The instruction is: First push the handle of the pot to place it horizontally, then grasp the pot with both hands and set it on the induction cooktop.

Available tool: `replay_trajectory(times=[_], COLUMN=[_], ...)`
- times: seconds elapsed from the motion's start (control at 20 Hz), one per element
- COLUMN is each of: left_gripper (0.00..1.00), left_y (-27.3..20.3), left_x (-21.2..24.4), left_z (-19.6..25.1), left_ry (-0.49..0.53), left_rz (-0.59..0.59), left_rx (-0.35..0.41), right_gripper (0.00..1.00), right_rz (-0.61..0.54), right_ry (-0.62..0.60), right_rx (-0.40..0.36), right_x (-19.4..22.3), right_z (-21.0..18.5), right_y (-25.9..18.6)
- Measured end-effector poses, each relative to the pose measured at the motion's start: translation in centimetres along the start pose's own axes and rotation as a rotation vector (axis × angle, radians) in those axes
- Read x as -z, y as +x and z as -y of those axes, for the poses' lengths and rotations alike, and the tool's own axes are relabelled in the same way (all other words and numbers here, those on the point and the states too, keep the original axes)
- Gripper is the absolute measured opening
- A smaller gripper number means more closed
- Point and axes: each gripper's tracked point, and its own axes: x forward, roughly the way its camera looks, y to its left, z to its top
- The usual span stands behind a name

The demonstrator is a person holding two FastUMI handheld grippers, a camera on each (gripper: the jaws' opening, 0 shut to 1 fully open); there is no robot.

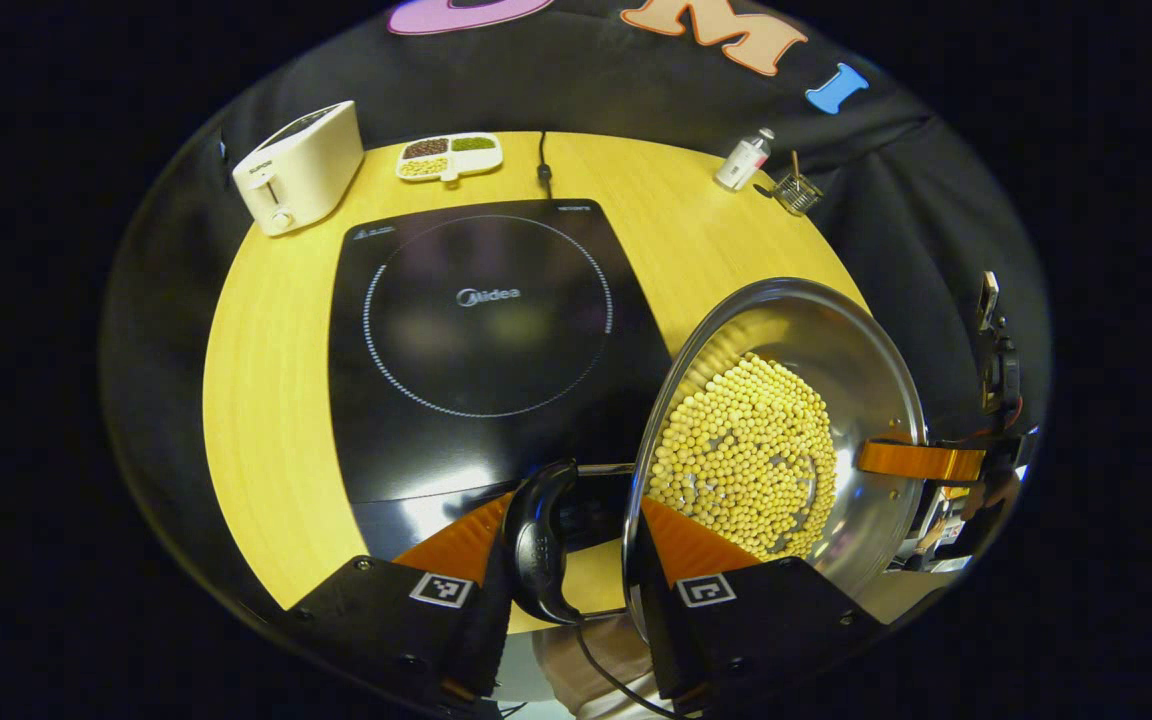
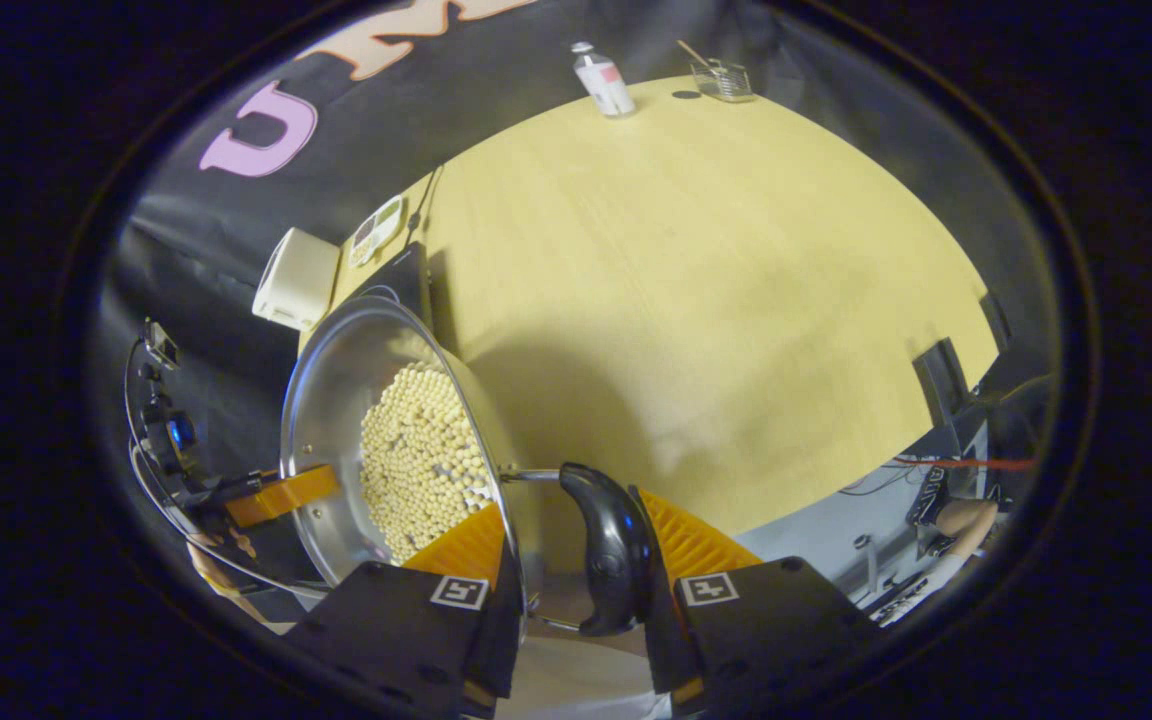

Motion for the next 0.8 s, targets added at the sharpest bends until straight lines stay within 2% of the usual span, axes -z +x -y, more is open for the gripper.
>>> replay_trajectory(times=[0.3,0.8], left_gripper=[0.61,0.59], left_y=[-0.5,-3.6], left_x=[-0.1,-0.5], left_z=[-0.2,-0.8], left_ry=[-0.035,-0.112], left_rz=[0.063,0.153], left_rx=[-0.008,-0.076], right_gripper=[0.55,0.55], right_rz=[0.031,0.041], right_ry=[-0.057,-0.154], right_rx=[-0.012,-0.062], right_x=[-1.6,-6.2], right_z=[0.7,2.8], right_y=[-0.3,-2.3])
